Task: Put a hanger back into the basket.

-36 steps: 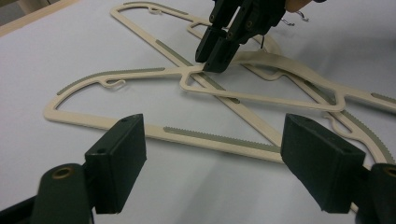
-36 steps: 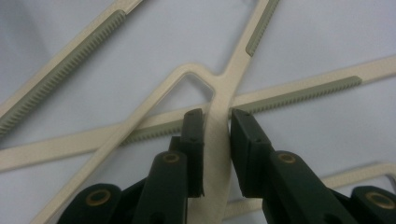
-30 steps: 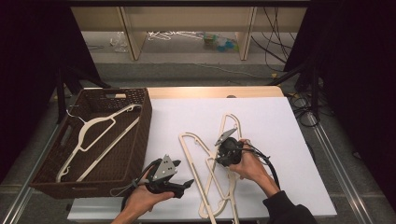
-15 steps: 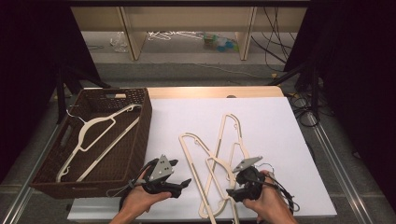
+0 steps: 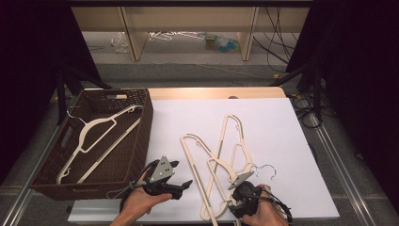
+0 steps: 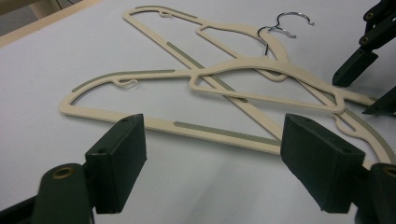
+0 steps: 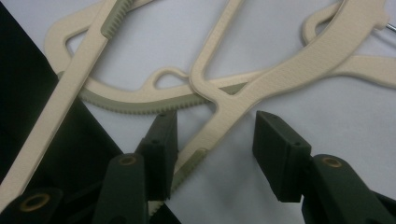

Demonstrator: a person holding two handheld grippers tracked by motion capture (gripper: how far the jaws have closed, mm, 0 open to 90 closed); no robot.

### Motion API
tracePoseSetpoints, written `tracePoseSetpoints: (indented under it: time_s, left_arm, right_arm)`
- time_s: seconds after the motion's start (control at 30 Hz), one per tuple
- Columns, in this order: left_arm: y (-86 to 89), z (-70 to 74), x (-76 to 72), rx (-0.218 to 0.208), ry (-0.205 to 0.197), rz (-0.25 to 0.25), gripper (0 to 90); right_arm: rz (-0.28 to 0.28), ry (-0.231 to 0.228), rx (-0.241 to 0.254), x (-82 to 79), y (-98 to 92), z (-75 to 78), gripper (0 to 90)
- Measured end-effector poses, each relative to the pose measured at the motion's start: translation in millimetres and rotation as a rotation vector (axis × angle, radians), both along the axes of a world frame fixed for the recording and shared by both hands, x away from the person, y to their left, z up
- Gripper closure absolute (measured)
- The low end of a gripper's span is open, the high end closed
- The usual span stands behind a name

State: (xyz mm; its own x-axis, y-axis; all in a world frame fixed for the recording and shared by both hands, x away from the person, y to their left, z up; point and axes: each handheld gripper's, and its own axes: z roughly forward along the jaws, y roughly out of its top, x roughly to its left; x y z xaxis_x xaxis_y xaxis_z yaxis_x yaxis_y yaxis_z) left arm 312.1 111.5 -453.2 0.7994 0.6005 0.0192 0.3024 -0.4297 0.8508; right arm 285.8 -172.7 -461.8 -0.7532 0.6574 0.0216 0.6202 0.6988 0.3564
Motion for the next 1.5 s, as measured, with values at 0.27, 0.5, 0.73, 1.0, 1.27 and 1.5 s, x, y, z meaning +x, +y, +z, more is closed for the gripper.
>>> tracePoseSetpoints:
  time_s: [0.27,0.5,0.73,1.0,1.27,1.5]
  left_arm:
    - [-0.7,-0.3,-0.8,0.002,-0.001,-0.006,22.4]
    - [-0.9,-0.6,0.5,0.0,-0.004,-0.009,22.4]
    - [-8.9,-5.3,9.9,0.001,0.039,-0.031,22.3]
    - [-26.3,-9.9,30.9,0.059,0.067,-0.094,29.2]
    - [-45.7,-15.2,45.2,0.133,0.076,-0.139,33.7]
    - [-63.0,-17.3,52.1,0.178,0.064,-0.205,44.5]
  right_arm:
    - [0.02,-0.007,-0.027,4.1,-0.1,0.9,66.6]
    - [0.022,0.004,0.01,15.8,-14.7,1.0,79.1]
    - [0.093,-0.027,-0.026,18.1,-16.2,7.3,80.0]
    - [0.147,-0.09,-0.032,18.3,-19.1,25.0,80.2]
    - [0.172,-0.124,-0.043,15.1,-18.7,33.3,80.1]
    - [0.189,-0.133,-0.046,12.5,-18.1,38.1,80.2]
